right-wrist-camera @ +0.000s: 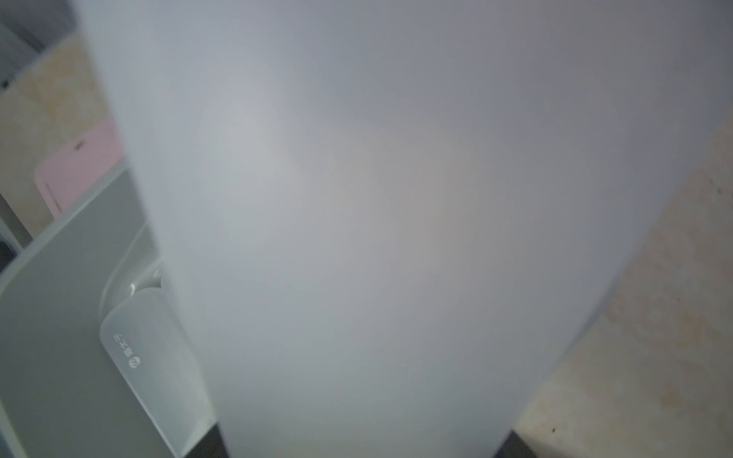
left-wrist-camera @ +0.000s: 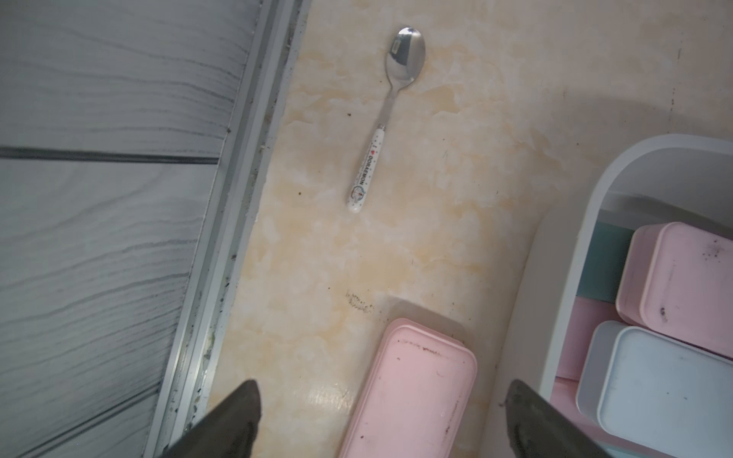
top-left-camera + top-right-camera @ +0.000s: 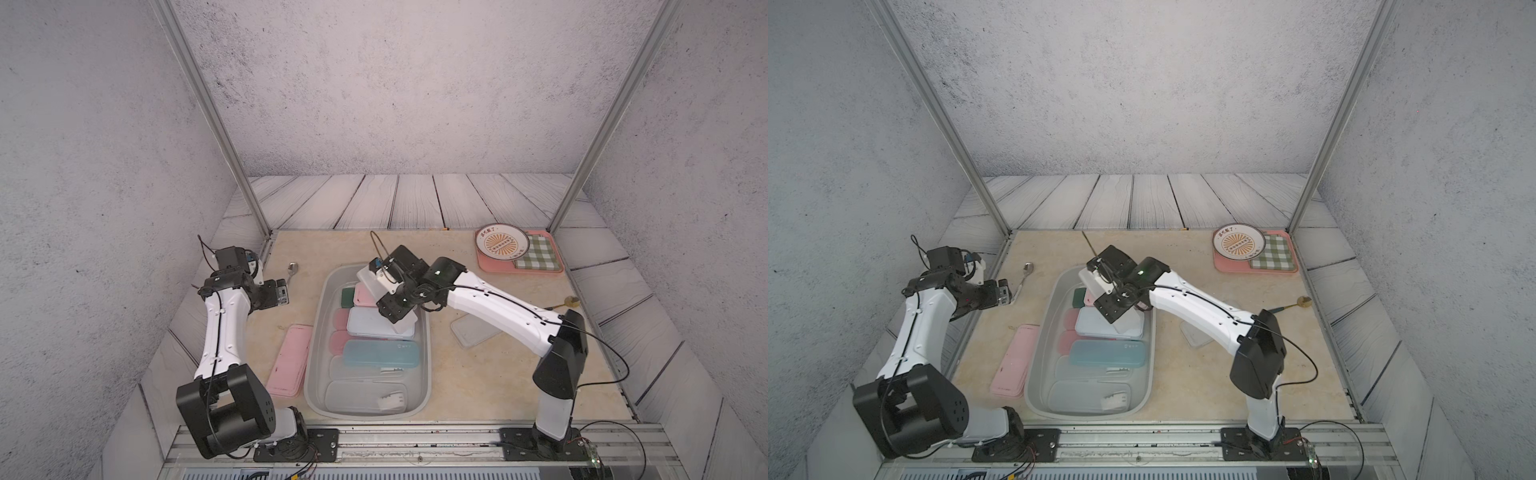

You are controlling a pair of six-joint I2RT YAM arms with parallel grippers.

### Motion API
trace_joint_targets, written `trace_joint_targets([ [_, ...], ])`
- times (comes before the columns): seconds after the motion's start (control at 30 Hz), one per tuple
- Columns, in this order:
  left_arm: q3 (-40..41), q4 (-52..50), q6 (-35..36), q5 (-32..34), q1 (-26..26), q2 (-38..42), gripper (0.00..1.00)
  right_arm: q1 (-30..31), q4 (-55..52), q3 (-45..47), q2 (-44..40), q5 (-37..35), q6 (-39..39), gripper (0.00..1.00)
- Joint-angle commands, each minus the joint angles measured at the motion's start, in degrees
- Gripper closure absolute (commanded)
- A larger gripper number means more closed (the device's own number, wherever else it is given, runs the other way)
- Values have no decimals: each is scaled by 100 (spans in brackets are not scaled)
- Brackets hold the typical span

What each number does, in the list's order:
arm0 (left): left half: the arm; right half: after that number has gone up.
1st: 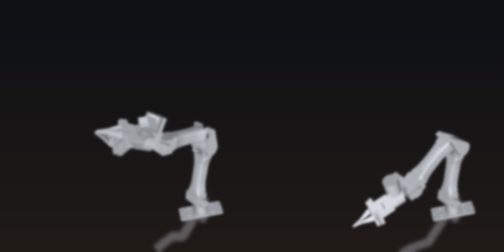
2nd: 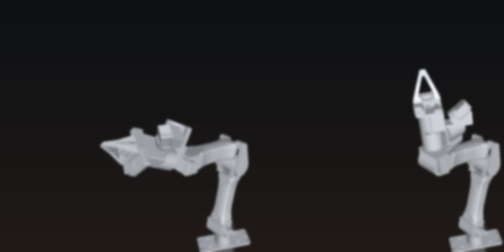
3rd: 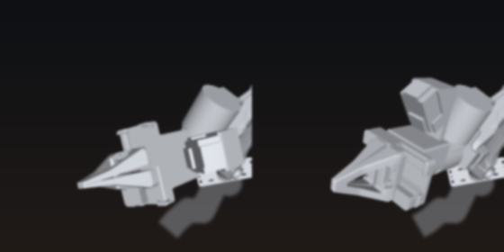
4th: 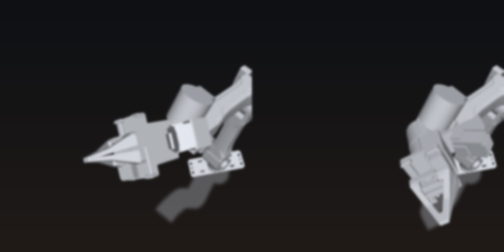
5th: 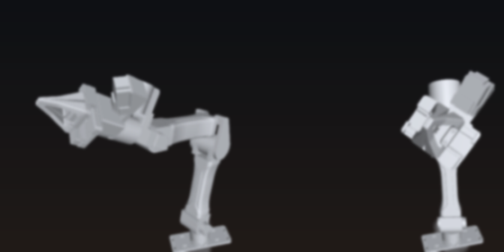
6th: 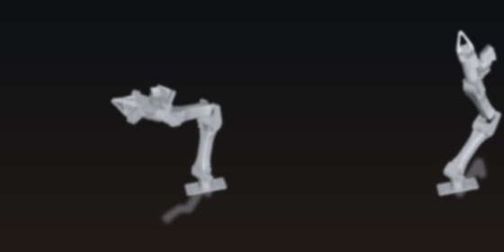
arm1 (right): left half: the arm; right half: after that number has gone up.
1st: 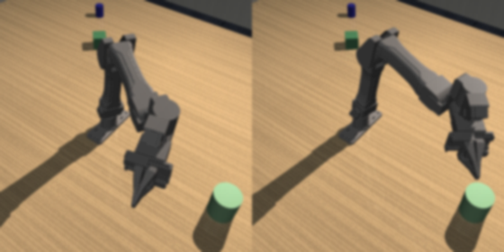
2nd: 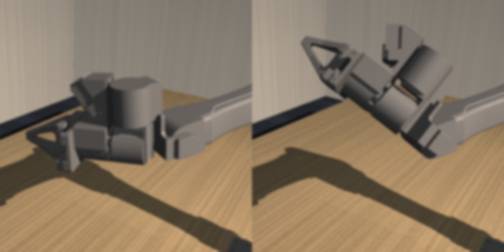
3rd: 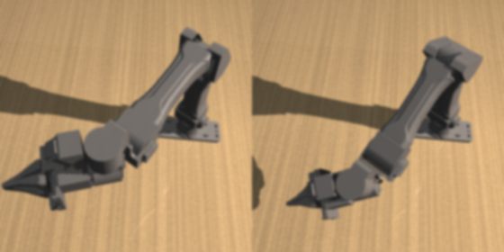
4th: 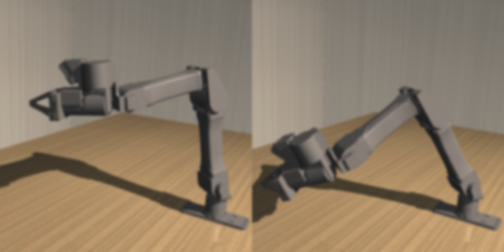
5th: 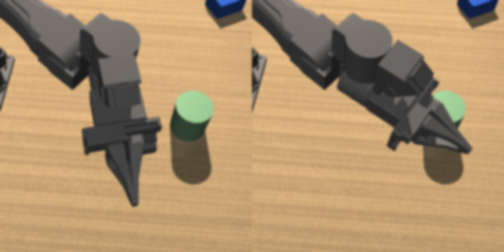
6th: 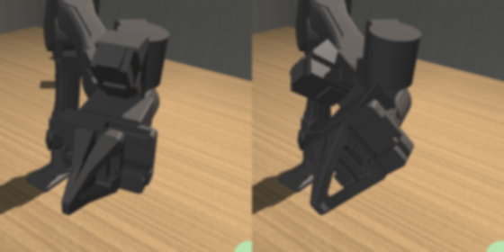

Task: Put the pencil case into the storage box
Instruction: Place the pencil case at the storage box.

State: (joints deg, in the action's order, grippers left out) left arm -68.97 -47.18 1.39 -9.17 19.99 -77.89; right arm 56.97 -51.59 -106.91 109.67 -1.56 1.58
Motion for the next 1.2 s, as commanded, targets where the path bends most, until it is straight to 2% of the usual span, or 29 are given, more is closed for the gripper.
trace_joint_targets([
  [0.0, 102, 77, -121, 54, 167, 192, 4, 495, -370, -186, 485, -105, -1884, 24],
  [0.07, 154, 102, -120, 73, 181, 254, 4, 794, -536, -123, 653, -118, -2541, 23],
  [0.2, 207, 126, -158, -3, 181, 292, 4, 883, -817, -41, 774, 389, -2837, 24],
  [0.4, 311, 172, -208, -113, 181, 273, 5, 1081, -1269, 107, 1024, 197, -3310, 23],
  [0.63, 343, 169, -235, -226, 172, 249, 6, 1203, -1531, 238, 1270, 472, -2888, 23],
  [0.9, 348, 139, -235, -261, 172, 318, 6, 1215, -1115, 365, 1414, 587, -2552, 24],
  [0.97, 366, 139, -221, -261, 172, 333, 6, 1211, -998, 416, 1293, 603, -2544, 25],
  [1.07, 378, 131, -227, -261, 172, 353, 6, 1194, -674, 547, 760, 990, -2487, 29],
  [1.17, 376, 91, -201, -340, 171, 358, 6, 1083, 242, 1162, -72, 1215, -1952, 33],
])
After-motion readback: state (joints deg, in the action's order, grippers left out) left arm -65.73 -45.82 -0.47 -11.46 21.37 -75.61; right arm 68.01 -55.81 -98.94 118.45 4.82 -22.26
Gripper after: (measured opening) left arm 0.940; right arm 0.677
